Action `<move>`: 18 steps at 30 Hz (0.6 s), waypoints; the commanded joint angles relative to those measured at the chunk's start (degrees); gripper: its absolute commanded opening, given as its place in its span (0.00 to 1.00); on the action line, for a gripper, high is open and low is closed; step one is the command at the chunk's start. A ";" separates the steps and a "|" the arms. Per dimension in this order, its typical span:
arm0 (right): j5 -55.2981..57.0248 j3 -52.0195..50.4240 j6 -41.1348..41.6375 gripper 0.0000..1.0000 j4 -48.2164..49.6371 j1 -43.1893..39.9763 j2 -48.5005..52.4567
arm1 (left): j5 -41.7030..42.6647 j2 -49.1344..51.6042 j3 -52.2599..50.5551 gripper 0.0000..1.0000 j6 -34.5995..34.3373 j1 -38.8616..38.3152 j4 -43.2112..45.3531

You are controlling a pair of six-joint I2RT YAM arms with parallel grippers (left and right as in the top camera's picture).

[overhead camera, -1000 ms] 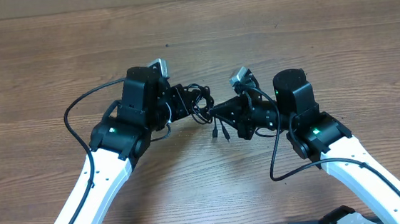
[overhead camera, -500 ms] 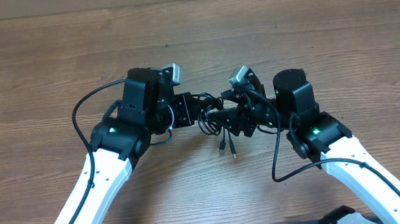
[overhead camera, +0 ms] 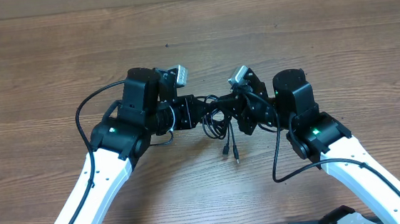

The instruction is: Untangle cables

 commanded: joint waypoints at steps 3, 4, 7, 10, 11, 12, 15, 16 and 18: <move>-4.68 1.14 2.62 0.04 -0.26 -0.15 0.13 | -6.82 0.00 0.85 0.04 -3.89 0.28 -0.24; -4.90 1.14 4.17 0.04 -0.46 -0.15 0.13 | -9.07 0.00 0.85 0.04 -5.79 0.28 -0.35; -4.92 1.14 7.04 0.04 -1.33 -0.13 0.13 | -15.34 0.00 0.85 0.04 -11.63 0.28 -0.42; -4.90 1.14 7.61 0.04 -2.12 -0.15 0.13 | -18.86 0.00 0.85 0.04 -14.51 0.28 -0.46; -4.90 1.14 7.58 0.04 -2.12 -0.15 0.13 | -19.82 0.00 0.85 0.04 -15.43 0.28 -0.55; -4.87 1.14 7.56 0.04 -2.08 -0.15 0.13 | -20.87 0.00 0.85 0.04 -16.63 0.28 -0.85; -4.85 1.14 7.56 0.04 -1.75 -0.15 0.13 | -24.92 0.00 0.85 0.04 -22.91 0.28 -3.02; -4.85 1.14 7.56 0.04 -1.70 -0.15 0.13 | -25.83 0.00 0.85 0.04 -24.96 0.28 -3.87; -4.85 1.14 7.56 0.04 -1.73 -0.15 0.13 | -27.02 0.00 0.85 0.04 -29.42 0.28 -5.42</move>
